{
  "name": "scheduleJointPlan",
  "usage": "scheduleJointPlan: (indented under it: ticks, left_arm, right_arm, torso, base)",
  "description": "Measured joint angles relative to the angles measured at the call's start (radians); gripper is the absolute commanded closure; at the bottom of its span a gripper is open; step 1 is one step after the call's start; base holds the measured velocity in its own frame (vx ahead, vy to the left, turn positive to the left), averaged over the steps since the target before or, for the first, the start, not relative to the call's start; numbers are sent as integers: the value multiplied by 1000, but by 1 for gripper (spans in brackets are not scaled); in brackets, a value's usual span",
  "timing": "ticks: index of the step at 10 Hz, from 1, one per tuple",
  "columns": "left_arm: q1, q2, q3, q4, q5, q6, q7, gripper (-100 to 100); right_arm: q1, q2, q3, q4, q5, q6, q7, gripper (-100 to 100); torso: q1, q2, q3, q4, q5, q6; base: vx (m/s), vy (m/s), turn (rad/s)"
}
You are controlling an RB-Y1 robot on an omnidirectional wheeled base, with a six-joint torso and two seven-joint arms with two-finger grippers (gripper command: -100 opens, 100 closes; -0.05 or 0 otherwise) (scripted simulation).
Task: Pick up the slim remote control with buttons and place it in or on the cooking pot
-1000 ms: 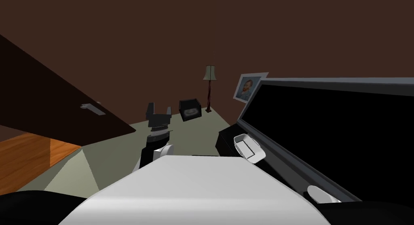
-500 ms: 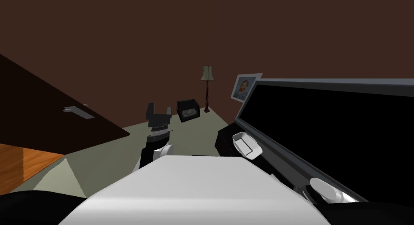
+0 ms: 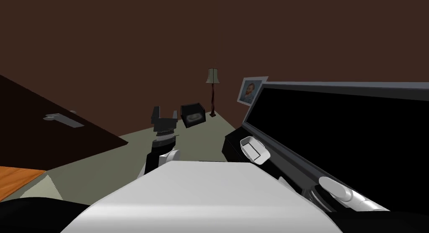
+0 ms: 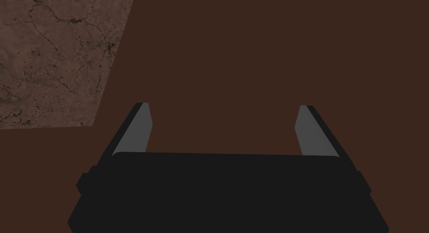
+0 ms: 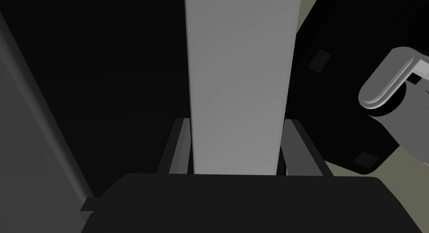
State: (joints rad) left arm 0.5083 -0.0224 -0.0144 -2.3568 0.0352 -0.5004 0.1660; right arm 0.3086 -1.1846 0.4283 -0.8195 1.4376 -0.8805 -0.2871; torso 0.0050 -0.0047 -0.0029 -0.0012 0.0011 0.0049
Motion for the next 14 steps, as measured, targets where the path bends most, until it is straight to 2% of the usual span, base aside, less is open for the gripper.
scheduleJointPlan:
  ticks: [4, 7, 8, 10, 14]
  left_arm:
    - [0, 0, 0, 0, 0, 0, 0, 0]
    - [0, 0, 0, 0, 0, 0, 0, 0]
    - [0, 0, 0, 0, 0, 0, 0, 0]
    - [0, 0, 0, 0, 0, 0, 0, 0]
    - [0, 0, 0, 0, 0, 0, 0, 0]
  right_arm:
    - [-12, -54, -5, -35, -16, -77, -56, 100]
    - [-22, -93, -29, -37, -38, -120, -78, 100]
    - [-15, -103, -40, -47, -47, -122, -85, 100]
    - [-16, -106, -66, -27, -65, -127, -66, 100]
    - [10, -116, -113, -62, -83, -104, -68, 100]
  torso:
    - [6, -1, -1, 0, 2, -1]
    - [11, -8, -4, 0, 4, -4]
    - [10, -10, -5, -1, 4, -4]
    - [6, -12, -6, -1, 4, -5]
    - [7, -12, -6, -1, 5, -7]
  base:
    - [56, 85, -45]
    - [147, 134, 23]
    - [199, 65, 74]
    - [203, 48, 76]
    - [196, 45, 88]
